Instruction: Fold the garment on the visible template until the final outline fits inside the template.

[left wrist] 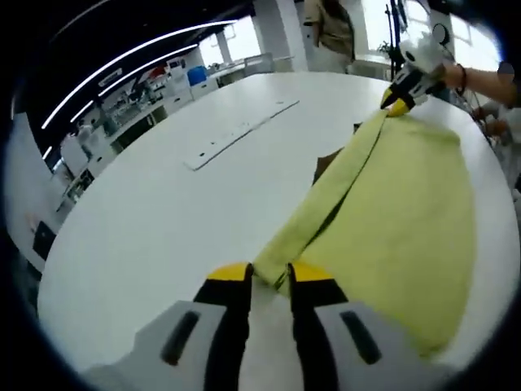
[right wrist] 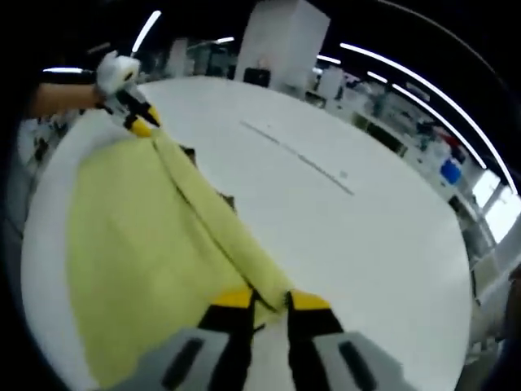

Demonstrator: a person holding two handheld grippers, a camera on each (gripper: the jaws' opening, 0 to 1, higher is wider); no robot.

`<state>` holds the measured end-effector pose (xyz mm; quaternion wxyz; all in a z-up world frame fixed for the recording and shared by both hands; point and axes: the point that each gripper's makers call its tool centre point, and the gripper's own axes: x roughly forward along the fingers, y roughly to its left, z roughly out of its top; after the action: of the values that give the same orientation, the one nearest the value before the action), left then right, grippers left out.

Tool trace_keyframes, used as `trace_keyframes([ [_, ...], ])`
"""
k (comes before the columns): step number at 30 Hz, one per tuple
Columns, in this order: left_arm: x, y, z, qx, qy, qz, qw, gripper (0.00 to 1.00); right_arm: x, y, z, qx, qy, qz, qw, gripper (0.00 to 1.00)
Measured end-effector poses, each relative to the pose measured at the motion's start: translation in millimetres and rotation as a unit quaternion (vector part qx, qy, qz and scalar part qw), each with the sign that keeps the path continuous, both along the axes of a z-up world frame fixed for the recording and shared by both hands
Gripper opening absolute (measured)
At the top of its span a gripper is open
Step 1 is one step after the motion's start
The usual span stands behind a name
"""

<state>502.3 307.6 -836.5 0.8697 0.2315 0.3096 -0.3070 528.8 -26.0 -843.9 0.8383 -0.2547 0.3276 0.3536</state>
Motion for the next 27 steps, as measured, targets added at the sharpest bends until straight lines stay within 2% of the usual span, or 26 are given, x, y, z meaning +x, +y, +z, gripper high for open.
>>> trace_keyframes([
  [2, -1.2, -1.0, -0.1, 0.015, -0.001, -0.023, 0.9996, 0.13, -0.1, 2.2, 0.2, 0.002, 0.001, -0.001, 1.0000, 0.07],
  [4, -4.6, -3.9, -1.2, 0.036, 0.001, -0.053, 0.9979, 0.09, 0.0, 4.2, -1.9, 0.002, 0.002, 0.000, 1.0000, 0.00],
  [6, -7.2, -5.4, -3.2, 0.052, 0.008, -0.073, 0.9959, 0.03, -1.1, 7.5, -2.2, 0.005, 0.003, -0.001, 1.0000, 0.00],
  [9, -5.3, -5.1, -3.8, 0.062, 0.010, -0.076, 0.9952, 0.01, -0.6, 6.5, -1.2, 0.006, 0.003, -0.005, 1.0000, 0.00],
  [14, -5.5, -3.5, -3.6, 0.051, 0.020, -0.057, 0.9969, 0.00, -0.5, 5.5, -0.9, 0.019, 0.007, -0.015, 0.9997, 0.00],
  [18, -2.7, 0.2, -0.2, 0.069, 0.010, -0.050, 0.9963, 0.00, -0.5, 4.7, 0.6, 0.012, 0.001, -0.016, 0.9998, 0.00],
  [21, -0.2, 0.0, 12.0, 0.066, -0.012, -0.046, 0.9967, 0.00, 0.1, 4.4, 10.0, 0.015, -0.012, -0.018, 0.9997, 0.00],
  [23, 7.8, 1.9, 20.8, 0.051, -0.028, -0.036, 0.9976, 0.00, 4.3, 3.9, 19.2, 0.024, -0.022, -0.022, 0.9992, 0.00],
  [27, 20.8, 1.7, 36.3, 0.033, -0.055, -0.006, 0.9979, 0.00, 16.1, 3.8, 31.9, 0.056, -0.040, -0.042, 0.9968, 0.00],
])
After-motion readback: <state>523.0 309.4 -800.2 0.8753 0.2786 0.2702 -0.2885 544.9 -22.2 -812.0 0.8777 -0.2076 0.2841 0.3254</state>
